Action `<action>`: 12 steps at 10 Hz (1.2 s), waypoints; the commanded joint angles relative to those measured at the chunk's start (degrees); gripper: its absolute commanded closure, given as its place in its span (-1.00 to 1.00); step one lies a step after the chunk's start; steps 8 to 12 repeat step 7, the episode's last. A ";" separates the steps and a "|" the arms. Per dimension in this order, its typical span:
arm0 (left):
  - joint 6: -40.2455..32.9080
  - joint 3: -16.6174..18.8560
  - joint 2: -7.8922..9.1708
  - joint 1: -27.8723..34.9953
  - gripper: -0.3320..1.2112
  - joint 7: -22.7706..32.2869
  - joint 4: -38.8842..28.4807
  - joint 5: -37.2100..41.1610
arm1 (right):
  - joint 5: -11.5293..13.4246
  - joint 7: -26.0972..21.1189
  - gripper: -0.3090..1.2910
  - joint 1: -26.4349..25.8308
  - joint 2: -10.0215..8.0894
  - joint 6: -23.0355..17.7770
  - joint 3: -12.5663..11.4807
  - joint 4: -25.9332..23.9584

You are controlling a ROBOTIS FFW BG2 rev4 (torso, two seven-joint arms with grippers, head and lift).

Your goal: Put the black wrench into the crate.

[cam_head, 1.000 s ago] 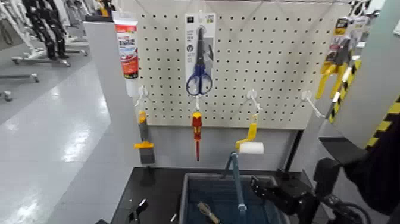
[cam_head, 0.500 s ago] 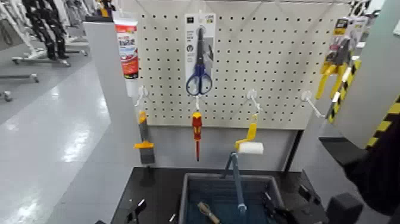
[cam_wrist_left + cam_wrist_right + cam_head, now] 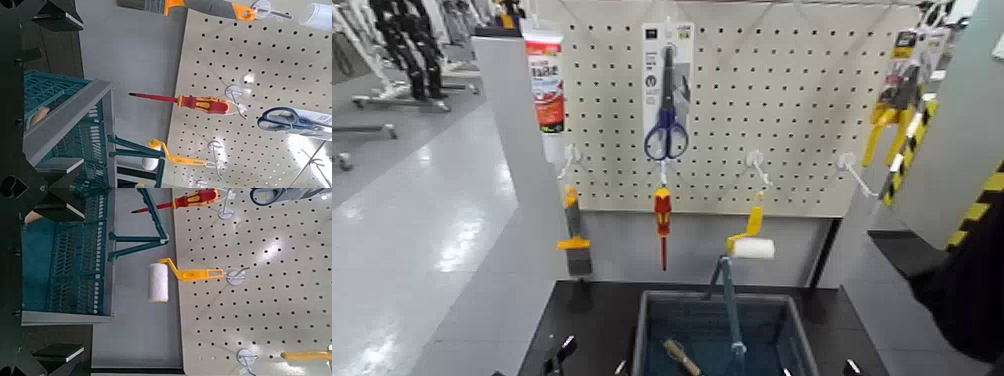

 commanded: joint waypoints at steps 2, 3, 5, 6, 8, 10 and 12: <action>0.01 0.01 0.00 0.12 -0.44 0.00 -0.09 0.00 | 0.63 -3.29 -0.44 3.63 -0.02 -4.82 1.08 -0.14; 0.01 0.10 -0.09 0.21 -0.44 0.00 -0.09 -0.09 | 0.63 -3.81 -0.43 4.16 0.07 -5.78 0.99 -0.14; 0.01 0.19 -0.18 0.21 -0.44 0.00 -0.09 -0.09 | 1.07 -4.34 -0.43 4.51 -0.20 -6.05 1.08 0.21; 0.01 0.19 -0.18 0.21 -0.44 0.00 -0.09 -0.09 | 1.86 -4.69 -0.43 4.42 -0.20 -5.87 1.16 0.04; 0.01 0.19 -0.26 0.21 -0.44 0.00 -0.09 -0.09 | 2.04 -4.87 -0.43 4.24 -0.28 -4.99 1.25 -0.05; 0.01 0.19 -0.26 0.21 -0.44 0.00 -0.09 -0.09 | 2.04 -4.87 -0.43 4.24 -0.28 -4.99 1.25 -0.05; 0.01 0.19 -0.26 0.21 -0.44 0.00 -0.09 -0.09 | 2.04 -4.87 -0.43 4.24 -0.28 -4.99 1.25 -0.05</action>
